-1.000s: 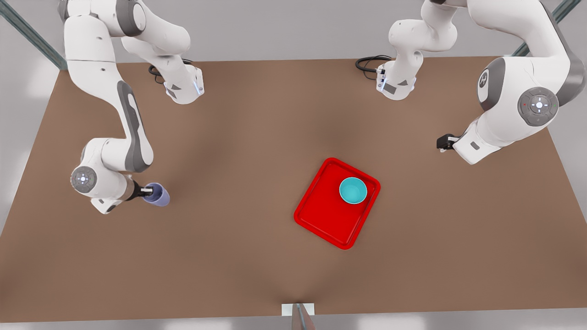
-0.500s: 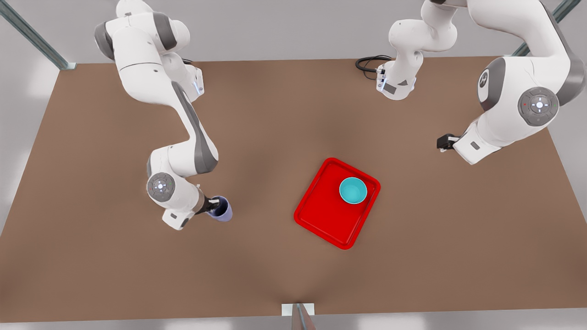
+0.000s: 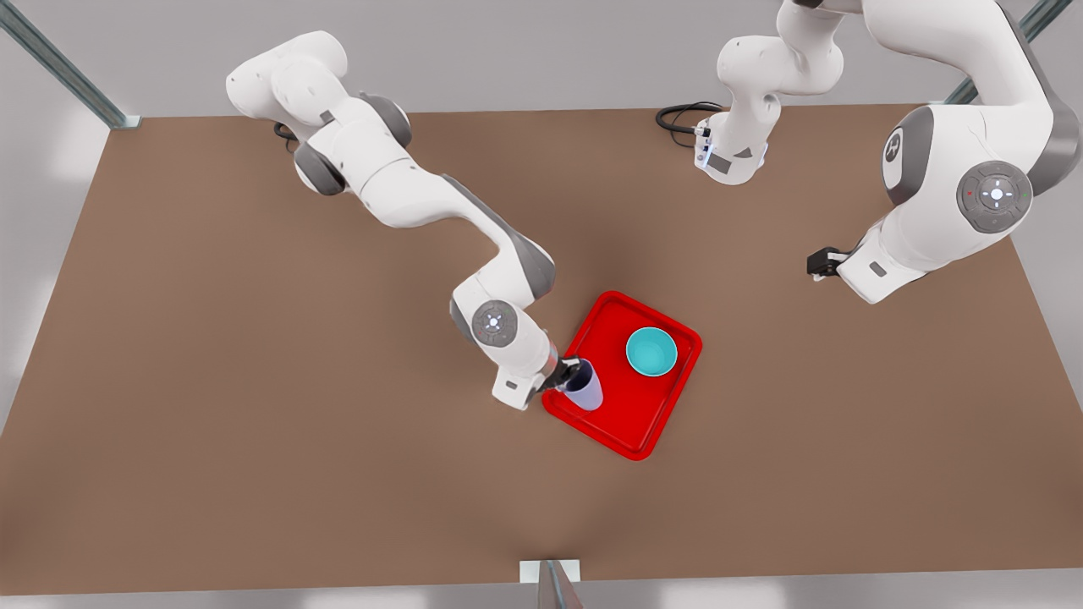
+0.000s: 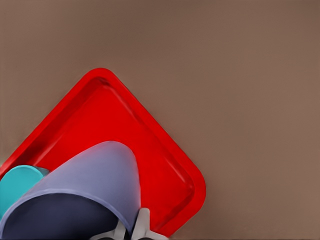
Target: Place the bowl on the tray with the left arm and the cup on the tray with the right arm
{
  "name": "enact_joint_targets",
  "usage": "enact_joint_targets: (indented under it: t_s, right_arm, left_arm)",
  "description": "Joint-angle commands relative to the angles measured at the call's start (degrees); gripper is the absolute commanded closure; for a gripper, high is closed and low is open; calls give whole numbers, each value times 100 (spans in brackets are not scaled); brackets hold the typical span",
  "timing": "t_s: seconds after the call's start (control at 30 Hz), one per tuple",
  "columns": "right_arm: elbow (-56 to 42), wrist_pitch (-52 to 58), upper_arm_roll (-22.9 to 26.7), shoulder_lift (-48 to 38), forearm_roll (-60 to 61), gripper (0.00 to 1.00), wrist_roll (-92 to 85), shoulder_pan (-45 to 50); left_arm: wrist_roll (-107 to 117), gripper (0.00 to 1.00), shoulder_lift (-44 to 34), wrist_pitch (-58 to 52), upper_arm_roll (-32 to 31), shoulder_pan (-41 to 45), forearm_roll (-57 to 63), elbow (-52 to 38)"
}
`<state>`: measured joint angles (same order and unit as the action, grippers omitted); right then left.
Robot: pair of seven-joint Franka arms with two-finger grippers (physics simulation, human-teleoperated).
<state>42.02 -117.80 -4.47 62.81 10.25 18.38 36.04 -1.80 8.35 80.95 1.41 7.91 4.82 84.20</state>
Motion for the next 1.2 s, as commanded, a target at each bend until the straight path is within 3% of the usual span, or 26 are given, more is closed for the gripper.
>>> enact_joint_targets:
  t_s: [0.0,0.1,0.43,0.5,1.0,1.1,1.17]
  right_arm:
    - [-1,-41,-10,12,-41,79,16,0]
    - [-62,56,-177,179,-67,79,-54,105]
    - [-159,337,174,513,-102,79,-757,342]
    - [-185,407,201,478,-137,0,-748,360]
    - [-405,319,-71,399,-225,0,-705,527]
    - [-10,890,-186,-523,74,0,-678,106]
    - [2255,1163,358,-2525,56,0,-625,-1036]
  left_arm:
    - [4,0,8,0,0,0,2,0]
    - [13,0,8,0,0,0,-7,0]
    - [4,0,35,9,0,0,-16,0]
    - [4,0,35,9,0,0,-16,0]
    - [-40,0,70,9,18,0,-7,0]
    - [39,0,87,26,18,0,-25,0]
    - [48,0,193,26,-9,0,-16,0]
